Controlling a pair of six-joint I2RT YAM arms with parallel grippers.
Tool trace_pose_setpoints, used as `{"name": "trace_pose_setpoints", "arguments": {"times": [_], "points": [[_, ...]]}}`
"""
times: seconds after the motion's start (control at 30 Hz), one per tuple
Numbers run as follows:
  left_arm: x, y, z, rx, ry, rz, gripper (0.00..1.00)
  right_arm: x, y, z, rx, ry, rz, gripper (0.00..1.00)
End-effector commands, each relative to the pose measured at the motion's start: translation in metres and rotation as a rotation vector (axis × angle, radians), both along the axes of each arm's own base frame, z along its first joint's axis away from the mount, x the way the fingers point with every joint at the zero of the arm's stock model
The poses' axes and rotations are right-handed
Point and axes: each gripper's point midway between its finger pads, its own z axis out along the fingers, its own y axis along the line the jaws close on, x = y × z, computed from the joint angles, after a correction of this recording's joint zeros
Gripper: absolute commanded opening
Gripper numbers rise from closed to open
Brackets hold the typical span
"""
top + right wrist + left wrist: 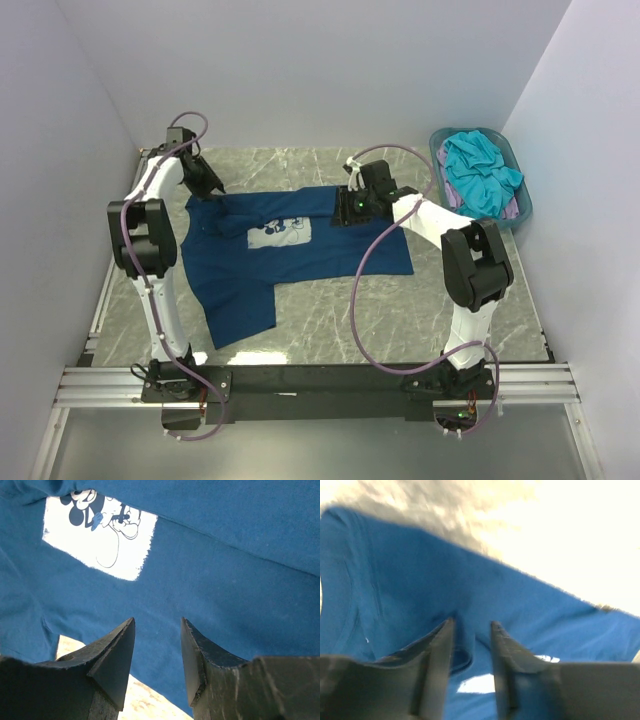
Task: Fold and stack the t-shirts
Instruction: Fold the tshirt
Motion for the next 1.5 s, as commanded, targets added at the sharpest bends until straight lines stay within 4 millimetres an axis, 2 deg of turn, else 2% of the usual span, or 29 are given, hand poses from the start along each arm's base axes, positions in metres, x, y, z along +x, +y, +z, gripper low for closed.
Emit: {"name": "trace_pose_setpoints", "arguments": {"times": [0.0, 0.03, 0.07, 0.1, 0.13, 0.17, 0.2, 0.23, 0.27, 0.3, 0.33, 0.37, 0.4, 0.43, 0.47, 0.5, 0.53, 0.6, 0.63, 0.7, 0.73, 0.8, 0.83, 1.03, 1.2, 1.27, 1.47], "points": [[0.02, 0.008, 0.017, 0.003, -0.055, 0.017, 0.44, 0.0, 0.005, 0.017, 0.016, -0.057, 0.021, 0.49], [0.016, 0.003, 0.016, -0.016, -0.054, -0.007, 0.51, 0.0, 0.004, 0.018, 0.013, -0.061, 0.021, 0.49], [0.014, 0.002, 0.031, -0.021, -0.089, -0.01, 0.53, -0.002, 0.002, 0.019, 0.008, -0.062, 0.022, 0.49], [0.009, 0.001, 0.035, -0.022, -0.1, -0.011, 0.57, -0.003, 0.003, 0.021, 0.009, -0.067, 0.027, 0.49], [-0.002, 0.001, 0.027, -0.011, -0.085, -0.007, 0.62, -0.006, 0.001, 0.021, 0.005, -0.061, 0.026, 0.49], [-0.01, 0.001, 0.03, -0.001, -0.087, 0.0, 0.66, -0.007, 0.001, 0.026, 0.011, -0.068, 0.026, 0.49], [-0.018, 0.002, 0.051, 0.014, -0.13, 0.007, 0.69, -0.01, 0.0, 0.024, 0.01, -0.063, 0.029, 0.49], [-0.035, 0.002, 0.038, 0.034, -0.097, 0.019, 0.74, -0.013, -0.001, 0.029, 0.013, -0.07, 0.029, 0.49], [-0.045, 0.002, 0.041, 0.044, -0.099, 0.024, 0.77, -0.015, -0.002, 0.029, 0.011, -0.065, 0.029, 0.49], [-0.054, 0.001, 0.06, 0.056, -0.142, 0.03, 0.79, -0.019, -0.005, 0.027, 0.006, -0.061, 0.027, 0.49], [-0.072, 0.0, 0.048, 0.065, -0.109, 0.033, 0.82, -0.021, -0.007, 0.028, 0.004, -0.061, 0.023, 0.49], [-0.079, 0.0, 0.05, 0.101, -0.117, 0.038, 0.83, -0.024, -0.008, 0.034, 0.008, -0.077, 0.019, 0.49], [-0.094, 0.0, 0.051, 0.12, -0.117, 0.043, 0.83, -0.03, -0.011, 0.031, 0.004, -0.07, 0.015, 0.49], [-0.101, 0.003, 0.051, 0.131, -0.116, 0.056, 0.83, -0.031, -0.013, 0.034, 0.008, -0.08, 0.005, 0.49], [-0.107, -0.012, 0.059, 0.133, -0.15, 0.026, 0.82, -0.038, -0.017, 0.037, 0.012, -0.084, -0.006, 0.49], [-0.112, -0.017, 0.058, 0.128, -0.157, 0.019, 0.81, -0.041, -0.019, 0.039, 0.016, -0.088, -0.01, 0.49], [-0.122, -0.025, 0.045, 0.125, -0.134, 0.001, 0.79, -0.044, -0.019, 0.049, 0.031, -0.111, -0.013, 0.49], [-0.128, -0.028, 0.03, 0.124, -0.105, -0.006, 0.73, -0.053, -0.022, 0.048, 0.042, -0.107, -0.017, 0.49], [-0.13, -0.031, 0.025, 0.123, -0.091, -0.012, 0.68, -0.056, -0.022, 0.056, 0.053, -0.126, -0.018, 0.49], [-0.124, -0.029, 0.015, 0.149, -0.094, 0.0, 0.62, -0.063, -0.027, 0.054, 0.049, -0.125, -0.023, 0.49], [-0.122, -0.032, 0.013, 0.15, -0.102, -0.006, 0.52, -0.066, -0.028, 0.055, 0.048, -0.129, -0.023, 0.49], [-0.112, -0.034, 0.011, 0.15, -0.131, 0.011, 0.43, -0.071, -0.033, 0.057, 0.043, -0.142, -0.027, 0.49], [-0.108, -0.033, 0.011, 0.153, -0.138, 0.022, 0.35, -0.073, -0.035, 0.06, 0.046, -0.152, -0.03, 0.49], [-0.087, -0.027, -0.001, 0.173, -0.177, 0.09, 0.35, -0.085, -0.039, 0.055, 0.047, -0.145, -0.024, 0.49], [-0.08, -0.02, -0.016, 0.203, -0.16, 0.124, 0.38, -0.091, -0.042, 0.052, 0.042, -0.15, -0.021, 0.49], [-0.081, -0.019, -0.025, 0.211, -0.129, 0.127, 0.38, -0.093, -0.043, 0.049, 0.04, -0.144, -0.022, 0.49], [-0.089, -0.021, -0.035, 0.19, -0.115, 0.145, 0.39, -0.095, -0.043, 0.045, 0.038, -0.136, -0.02, 0.49]]}}
